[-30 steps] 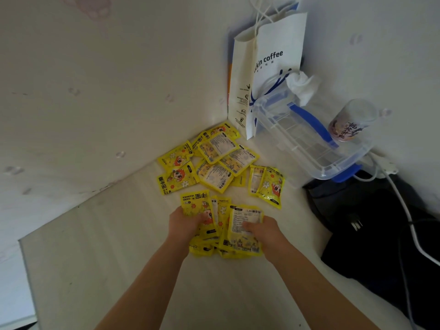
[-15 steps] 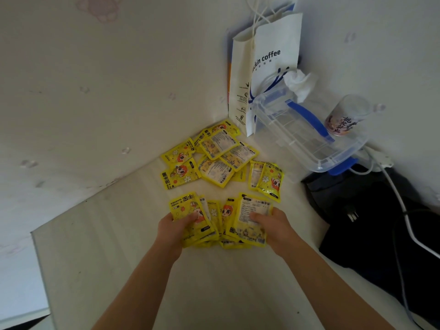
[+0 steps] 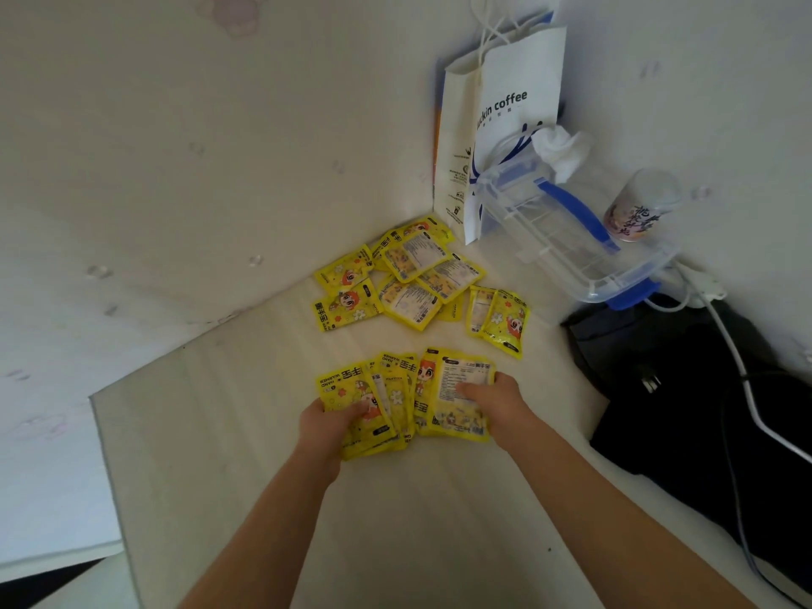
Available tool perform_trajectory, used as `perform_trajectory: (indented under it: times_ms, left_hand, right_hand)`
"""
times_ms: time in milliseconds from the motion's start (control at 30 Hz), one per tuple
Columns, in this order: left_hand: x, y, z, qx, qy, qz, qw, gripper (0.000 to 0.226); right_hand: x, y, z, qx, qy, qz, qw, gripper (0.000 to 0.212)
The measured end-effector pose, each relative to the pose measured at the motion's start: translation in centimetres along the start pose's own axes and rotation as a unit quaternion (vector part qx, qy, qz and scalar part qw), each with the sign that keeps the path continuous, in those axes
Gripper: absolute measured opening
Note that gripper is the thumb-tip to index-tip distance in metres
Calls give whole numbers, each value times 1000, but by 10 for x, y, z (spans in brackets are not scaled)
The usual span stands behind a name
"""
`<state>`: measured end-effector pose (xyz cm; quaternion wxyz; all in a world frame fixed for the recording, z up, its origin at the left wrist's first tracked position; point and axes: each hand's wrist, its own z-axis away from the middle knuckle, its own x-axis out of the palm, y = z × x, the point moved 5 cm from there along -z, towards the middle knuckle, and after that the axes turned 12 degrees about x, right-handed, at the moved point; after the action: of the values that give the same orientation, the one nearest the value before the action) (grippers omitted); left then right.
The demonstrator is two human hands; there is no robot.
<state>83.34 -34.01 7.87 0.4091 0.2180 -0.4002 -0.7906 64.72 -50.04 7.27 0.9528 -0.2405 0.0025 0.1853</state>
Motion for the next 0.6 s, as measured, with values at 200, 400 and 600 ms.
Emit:
perform_trajectory:
  times_ms: [200,400,600]
  left_hand:
    - [6,9,6,17,-35,14,999,30]
    - [2,4,36,21,-59,59,996,34]
    - [-7,-13,72,40,-72,65,994,32]
  right_hand:
    - [-8,-9,12,-40,-2,3,999,34]
    - [-30,7,32,-83,-43,15,996,39]
    - [-52,38,61,-116,-44,47,991,38]
